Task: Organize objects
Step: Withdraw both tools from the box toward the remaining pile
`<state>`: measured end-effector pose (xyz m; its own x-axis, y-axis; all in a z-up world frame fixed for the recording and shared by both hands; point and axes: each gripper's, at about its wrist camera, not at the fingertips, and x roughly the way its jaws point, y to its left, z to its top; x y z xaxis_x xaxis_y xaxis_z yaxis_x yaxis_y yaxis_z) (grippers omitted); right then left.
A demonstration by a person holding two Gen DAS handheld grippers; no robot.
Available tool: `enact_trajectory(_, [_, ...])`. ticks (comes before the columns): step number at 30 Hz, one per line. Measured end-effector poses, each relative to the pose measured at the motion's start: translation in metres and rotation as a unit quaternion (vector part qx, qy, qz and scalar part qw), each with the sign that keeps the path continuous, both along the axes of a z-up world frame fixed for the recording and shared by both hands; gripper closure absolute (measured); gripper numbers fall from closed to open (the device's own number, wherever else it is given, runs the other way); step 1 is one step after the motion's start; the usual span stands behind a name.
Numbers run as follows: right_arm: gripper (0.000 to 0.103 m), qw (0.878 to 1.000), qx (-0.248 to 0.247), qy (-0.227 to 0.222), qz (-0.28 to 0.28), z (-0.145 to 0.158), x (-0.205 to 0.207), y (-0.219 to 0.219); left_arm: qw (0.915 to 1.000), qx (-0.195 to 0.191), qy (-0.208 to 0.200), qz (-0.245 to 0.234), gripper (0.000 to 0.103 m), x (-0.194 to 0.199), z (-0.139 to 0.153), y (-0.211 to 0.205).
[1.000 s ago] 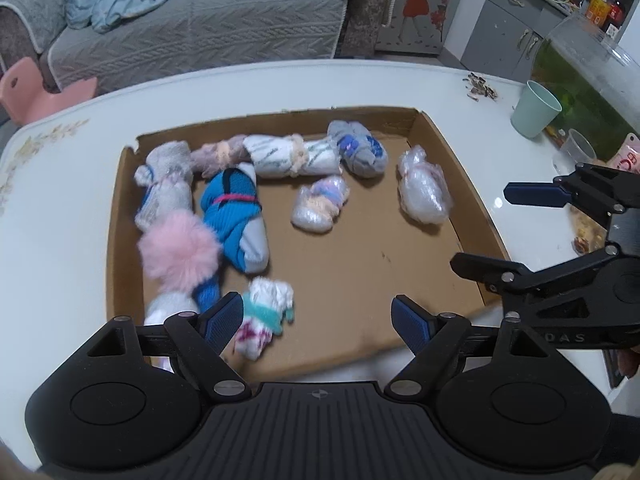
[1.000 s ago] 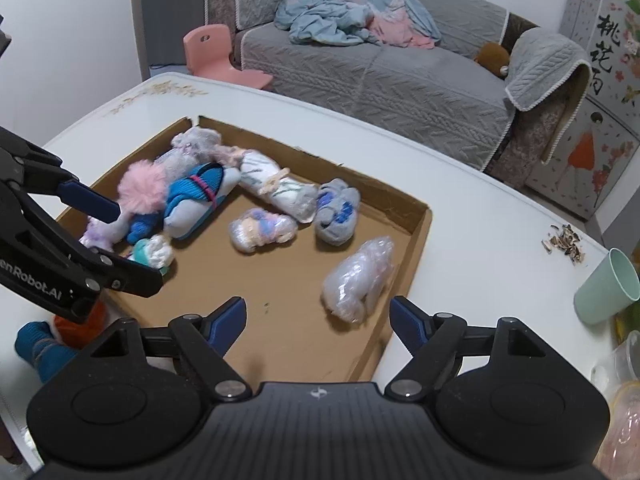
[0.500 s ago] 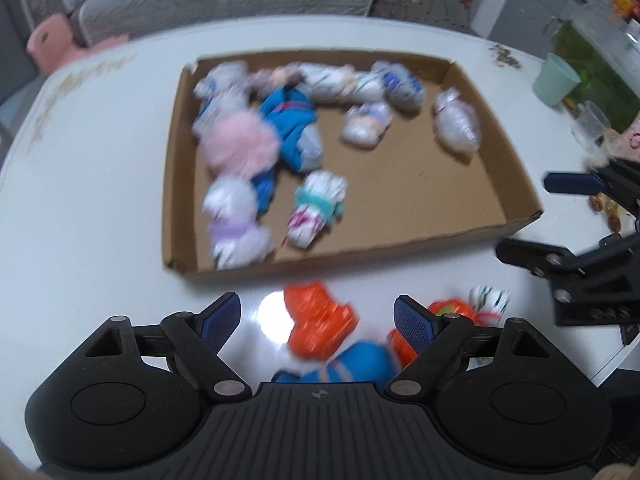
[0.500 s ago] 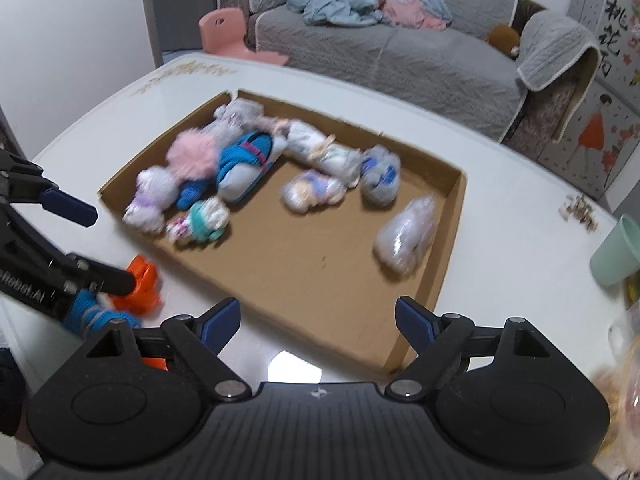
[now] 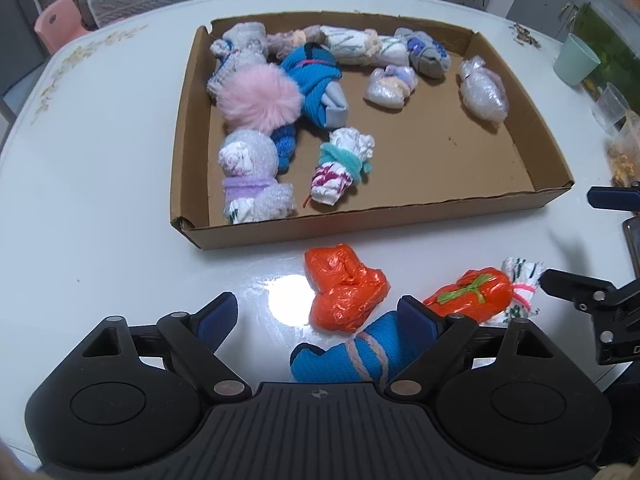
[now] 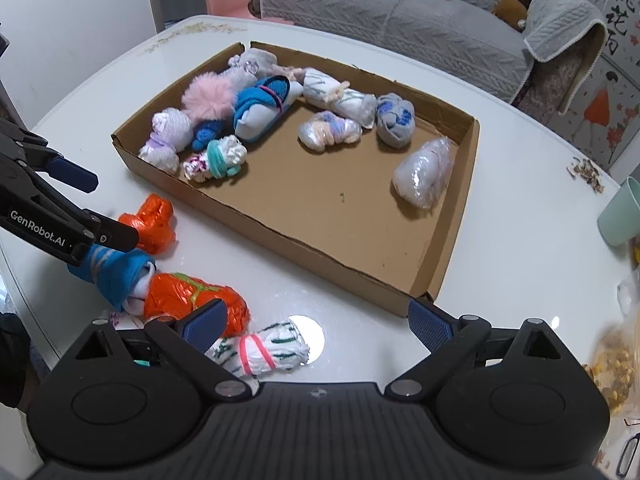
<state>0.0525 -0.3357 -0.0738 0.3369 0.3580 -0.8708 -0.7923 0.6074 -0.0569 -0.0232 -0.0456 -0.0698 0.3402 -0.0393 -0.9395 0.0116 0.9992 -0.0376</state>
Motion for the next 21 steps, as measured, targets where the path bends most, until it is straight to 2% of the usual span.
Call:
enact_trajectory(11, [0.007,1.000,-0.008,0.010,0.009,-0.005,0.003,-0.006,1.0000,0.001,0.001,0.007,0.008,0.005,-0.011,0.002])
enact_trajectory(21, [0.008,0.999,-0.026,0.021,0.038,-0.016,-0.004,-0.001,0.9999,0.012,-0.001,-0.001,0.010,0.010,-0.020,-0.005])
